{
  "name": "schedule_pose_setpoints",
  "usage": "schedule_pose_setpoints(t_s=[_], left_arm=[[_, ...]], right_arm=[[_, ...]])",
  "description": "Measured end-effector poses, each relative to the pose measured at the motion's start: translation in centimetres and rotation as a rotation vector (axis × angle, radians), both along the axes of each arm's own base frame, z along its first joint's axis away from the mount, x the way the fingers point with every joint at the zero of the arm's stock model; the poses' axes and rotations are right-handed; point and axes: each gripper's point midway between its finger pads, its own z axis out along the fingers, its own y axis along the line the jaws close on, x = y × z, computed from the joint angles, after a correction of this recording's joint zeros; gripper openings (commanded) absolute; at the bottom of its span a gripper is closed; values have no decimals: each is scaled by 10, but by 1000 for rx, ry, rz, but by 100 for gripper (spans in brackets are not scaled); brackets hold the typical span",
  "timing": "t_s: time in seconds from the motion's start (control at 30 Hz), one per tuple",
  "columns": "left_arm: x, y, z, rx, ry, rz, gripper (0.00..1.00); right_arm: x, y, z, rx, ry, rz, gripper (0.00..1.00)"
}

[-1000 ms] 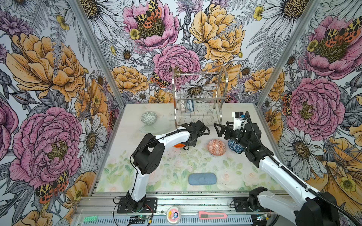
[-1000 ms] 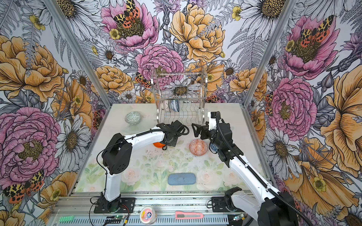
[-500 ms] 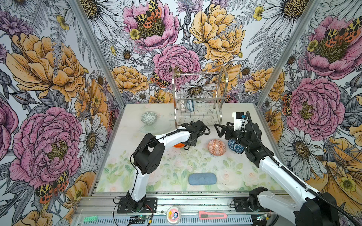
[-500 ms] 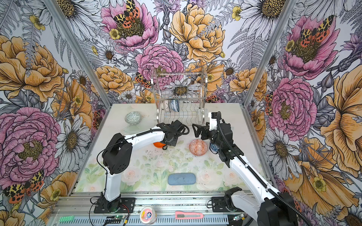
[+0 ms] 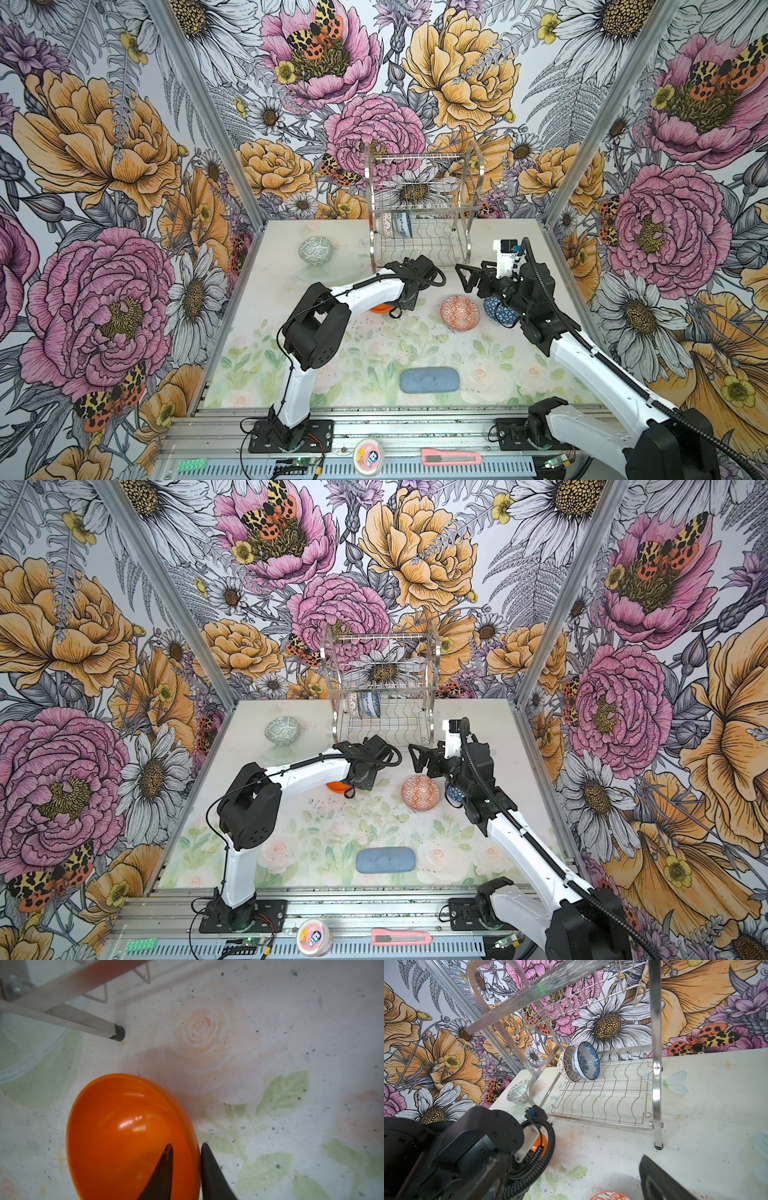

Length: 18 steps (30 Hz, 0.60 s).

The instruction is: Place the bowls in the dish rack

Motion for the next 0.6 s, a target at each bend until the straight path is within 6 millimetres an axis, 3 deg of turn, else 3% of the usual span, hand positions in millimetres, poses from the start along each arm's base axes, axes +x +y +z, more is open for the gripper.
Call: schedule_pose_setpoints(t_s=[0.17,0.6], left_arm=[[1,1,7,-3,-15,-1,30],[8,7,52,-53,-110,10,39]], right_arm=[[0,0,0,4,2,1,100],[0,0,0,4,2,1,99]])
